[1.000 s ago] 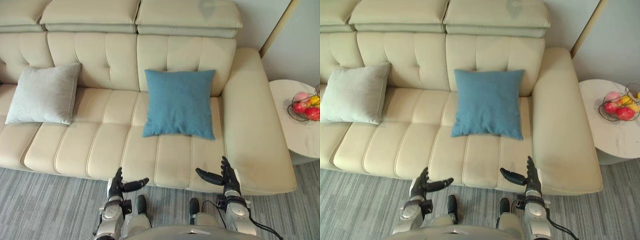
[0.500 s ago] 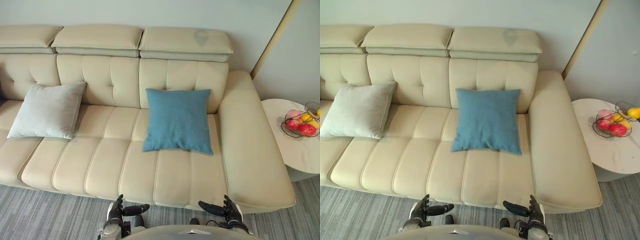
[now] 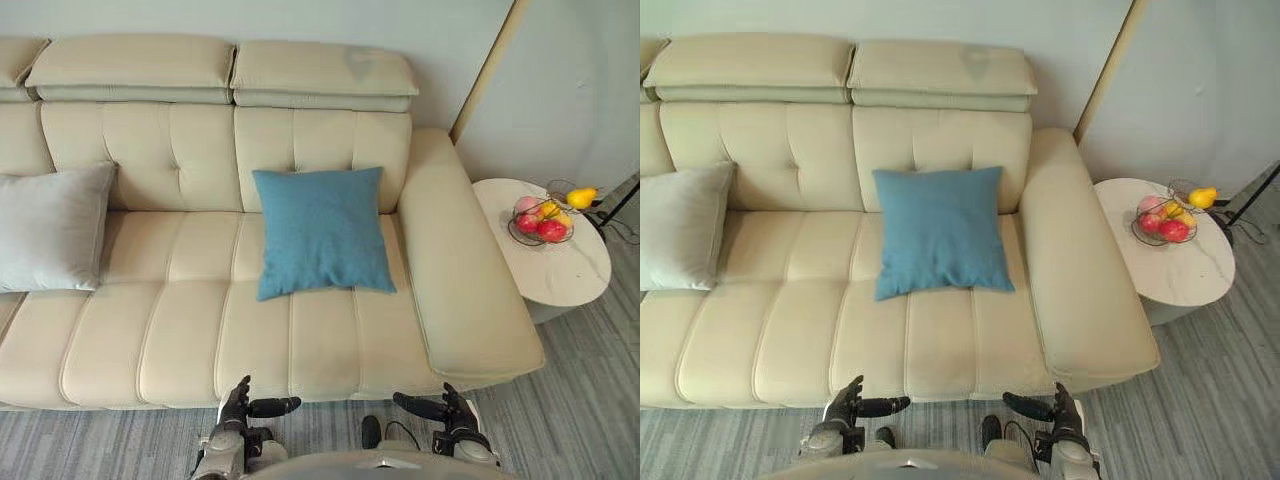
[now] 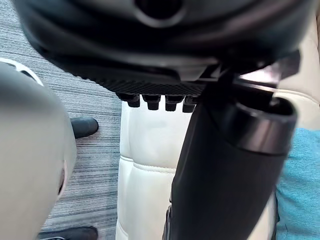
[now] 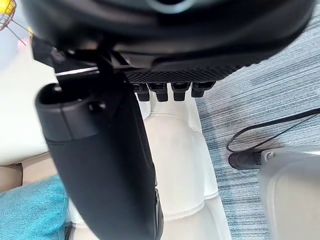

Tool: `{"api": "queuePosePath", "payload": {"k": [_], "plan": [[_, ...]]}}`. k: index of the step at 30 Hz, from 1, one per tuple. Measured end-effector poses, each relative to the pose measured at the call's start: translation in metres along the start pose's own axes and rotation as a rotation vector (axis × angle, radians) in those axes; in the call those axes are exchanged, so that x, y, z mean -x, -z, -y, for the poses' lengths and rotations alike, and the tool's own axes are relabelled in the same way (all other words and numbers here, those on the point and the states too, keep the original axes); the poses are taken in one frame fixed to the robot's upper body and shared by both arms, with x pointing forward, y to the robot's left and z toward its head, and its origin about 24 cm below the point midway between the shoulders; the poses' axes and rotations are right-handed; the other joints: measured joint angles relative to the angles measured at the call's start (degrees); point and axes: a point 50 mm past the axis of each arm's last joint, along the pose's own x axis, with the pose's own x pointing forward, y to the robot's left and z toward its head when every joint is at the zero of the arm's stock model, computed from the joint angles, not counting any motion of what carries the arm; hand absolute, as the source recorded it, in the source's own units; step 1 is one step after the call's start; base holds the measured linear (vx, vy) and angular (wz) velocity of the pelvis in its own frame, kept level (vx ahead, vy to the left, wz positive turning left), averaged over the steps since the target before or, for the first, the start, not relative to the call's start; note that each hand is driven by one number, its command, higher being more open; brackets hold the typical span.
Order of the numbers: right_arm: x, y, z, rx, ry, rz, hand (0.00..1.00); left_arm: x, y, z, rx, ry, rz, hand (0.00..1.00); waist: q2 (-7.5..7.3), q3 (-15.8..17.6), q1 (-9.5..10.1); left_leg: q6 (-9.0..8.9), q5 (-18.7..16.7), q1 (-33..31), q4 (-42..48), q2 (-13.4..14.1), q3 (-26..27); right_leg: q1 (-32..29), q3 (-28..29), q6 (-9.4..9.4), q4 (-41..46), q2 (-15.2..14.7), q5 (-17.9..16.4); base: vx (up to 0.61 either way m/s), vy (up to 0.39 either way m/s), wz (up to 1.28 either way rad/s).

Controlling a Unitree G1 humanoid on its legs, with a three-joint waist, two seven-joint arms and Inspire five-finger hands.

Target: Pick up cushions and gather them together orderly.

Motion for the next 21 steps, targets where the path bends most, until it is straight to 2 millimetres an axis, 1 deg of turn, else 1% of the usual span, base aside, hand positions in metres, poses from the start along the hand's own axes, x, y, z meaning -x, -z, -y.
{"api": "queuePosePath", "payload": {"k": [1,2,3,4,5,6,7,8,9,11,13,14,15,16,17,18,19,20,21], "plan": [[0.001,0.005,0.000,0.000,0.001,-0.018,1.00,0.000,0.000,-0.001,-0.003,-0.001,-0.001,1.00,-0.16,-0.11,0.03,0.02,0.23,0.26,0.23,-0.25,-0.48,-0.92,-1.74,0.37,8.15,-0.75,-3.46,-0.05,-0.086,0.42],[0.002,0.008,0.000,0.001,0.001,-0.031,1.00,0.001,0.001,-0.002,-0.005,-0.004,-0.003,1.00,-0.23,-0.15,0.04,0.00,0.32,0.46,0.49,-0.50,-1.20,-0.92,-2.65,1.54,13.11,-1.07,-5.20,0.01,-0.070,0.45],[0.001,0.008,0.000,0.002,0.000,-0.035,1.00,0.001,0.000,-0.006,-0.007,-0.014,0.007,1.00,-0.60,-0.25,0.41,-0.12,0.40,0.23,1.43,-1.28,-1.83,-1.08,-3.19,2.12,15.34,-1.65,-6.14,0.02,-0.089,0.28],[0.000,0.005,0.000,0.003,0.000,-0.026,1.00,0.001,0.000,-0.007,-0.005,-0.020,0.012,1.00,-0.57,-0.83,0.94,-0.07,0.65,-0.65,1.67,-1.62,-1.94,-0.90,-3.17,2.20,12.45,-0.88,-6.25,0.02,-0.081,0.06],[-0.001,0.001,0.001,0.004,0.001,-0.011,1.00,0.002,0.001,-0.006,-0.004,-0.019,0.008,1.00,0.14,-1.49,1.62,0.39,1.01,-2.23,1.60,-1.40,-1.96,-0.47,-2.85,2.12,8.61,-0.19,-6.20,0.00,-0.088,-0.18],[-0.005,-0.012,-0.001,0.005,-0.003,0.026,1.00,0.001,-0.002,-0.005,-0.005,-0.014,0.016,1.00,1.03,-1.58,2.32,0.39,1.94,-4.87,1.68,-1.47,-1.94,-0.18,-2.24,1.28,3.00,0.31,-6.19,-0.04,-0.075,-0.15],[-0.006,-0.017,-0.002,0.005,-0.006,0.038,1.00,0.000,-0.004,-0.004,-0.007,-0.011,0.020,1.00,1.39,-1.38,2.46,0.40,2.36,-5.81,1.78,-1.49,-1.98,-0.08,-2.16,0.37,1.21,0.47,-6.02,-0.10,-0.047,-0.01],[-0.008,-0.026,-0.004,0.006,-0.008,0.059,1.00,0.000,-0.006,0.001,-0.007,-0.001,0.023,1.00,2.39,-0.20,2.49,0.86,3.39,-6.79,1.83,-1.05,-2.80,0.38,-2.50,-0.60,-1.07,1.12,-4.27,-0.15,-0.004,0.18],[-0.008,-0.025,-0.006,0.003,-0.013,0.057,1.00,0.001,-0.005,0.004,-0.017,0.009,0.021,1.00,2.69,0.15,2.56,0.46,3.74,-6.89,2.07,-0.63,-3.72,1.53,-3.59,-0.85,-2.58,1.52,-3.33,-0.18,0.013,0.33],[-0.006,-0.021,-0.008,0.007,-0.012,0.050,1.00,0.001,-0.005,0.007,-0.031,0.024,0.024,1.00,2.44,1.07,2.50,0.31,3.91,-6.79,2.82,-0.59,-5.32,3.08,-5.08,-0.98,-3.32,1.46,-3.12,-0.16,0.022,0.38],[-0.004,-0.017,-0.010,0.009,-0.015,0.042,1.00,0.001,-0.010,0.009,-0.029,0.026,0.046,1.00,2.19,1.77,2.50,0.39,4.44,-7.55,3.45,-0.47,-6.29,3.03,-6.20,-0.98,-2.76,1.38,-2.80,-0.18,0.026,0.25],[-0.004,-0.017,-0.010,0.009,-0.015,0.046,1.00,0.001,-0.010,0.009,-0.029,0.026,0.049,1.00,2.34,1.85,2.49,0.50,4.61,-7.82,3.54,-0.52,-6.54,2.92,-6.47,-1.02,-2.66,1.31,-2.65,-0.19,0.031,0.20],[-0.003,-0.017,-0.008,0.018,-0.011,0.052,1.00,0.001,-0.010,0.012,-0.027,0.026,0.050,1.00,2.89,2.01,2.37,0.39,4.87,-7.96,2.66,-0.70,-7.50,2.90,-7.20,-1.13,-2.39,1.17,-2.34,-0.16,0.024,0.29],[-0.002,-0.014,-0.007,0.019,-0.009,0.045,1.00,0.001,-0.010,0.014,-0.028,0.028,0.049,1.00,2.82,1.81,2.04,-0.05,4.54,-7.59,0.77,-0.97,-7.60,2.88,-8.09,-1.70,-3.06,0.27,-1.94,-0.15,0.040,0.35],[-0.001,-0.012,-0.008,0.016,-0.010,0.040,1.00,0.001,-0.011,0.014,-0.032,0.030,0.052,1.00,2.22,1.72,1.90,0.01,4.34,-7.80,1.33,-1.28,-7.55,2.68,-8.49,-2.11,-3.74,-0.44,-1.55,-0.10,0.036,0.31],[0.000,-0.010,-0.010,0.008,-0.011,0.038,1.00,0.001,-0.017,0.014,-0.042,0.033,0.073,1.00,1.71,2.11,1.96,1.96,1.86,-9.95,10.19,-1.11,-7.64,2.20,-8.92,-2.23,-3.60,-1.27,-1.16,-0.12,0.060,0.21],[0.000,-0.009,-0.009,0.004,-0.007,0.032,1.00,0.001,-0.016,0.015,-0.040,0.035,0.072,1.00,1.96,1.98,1.94,2.35,-2.87,-10.15,18.64,-0.68,-7.78,2.24,-8.92,-1.81,-3.64,-1.74,-0.77,-0.09,0.039,0.12],[0.000,-0.008,-0.008,0.003,-0.005,0.030,1.00,0.001,-0.015,0.016,-0.038,0.036,0.069,1.00,2.14,1.88,1.84,1.90,-4.22,-9.55,19.93,-0.53,-7.72,2.36,-8.83,-1.54,-3.81,-1.76,-0.59,-0.07,0.105,0.03],[0.000,-0.006,-0.005,-0.006,0.007,0.024,1.00,0.002,-0.013,0.021,-0.030,0.046,0.062,1.00,3.31,1.17,1.68,0.79,-7.09,-7.24,17.96,0.04,-7.70,2.73,-8.81,-0.69,-4.77,-1.18,0.14,-0.03,0.118,0.02]]}}
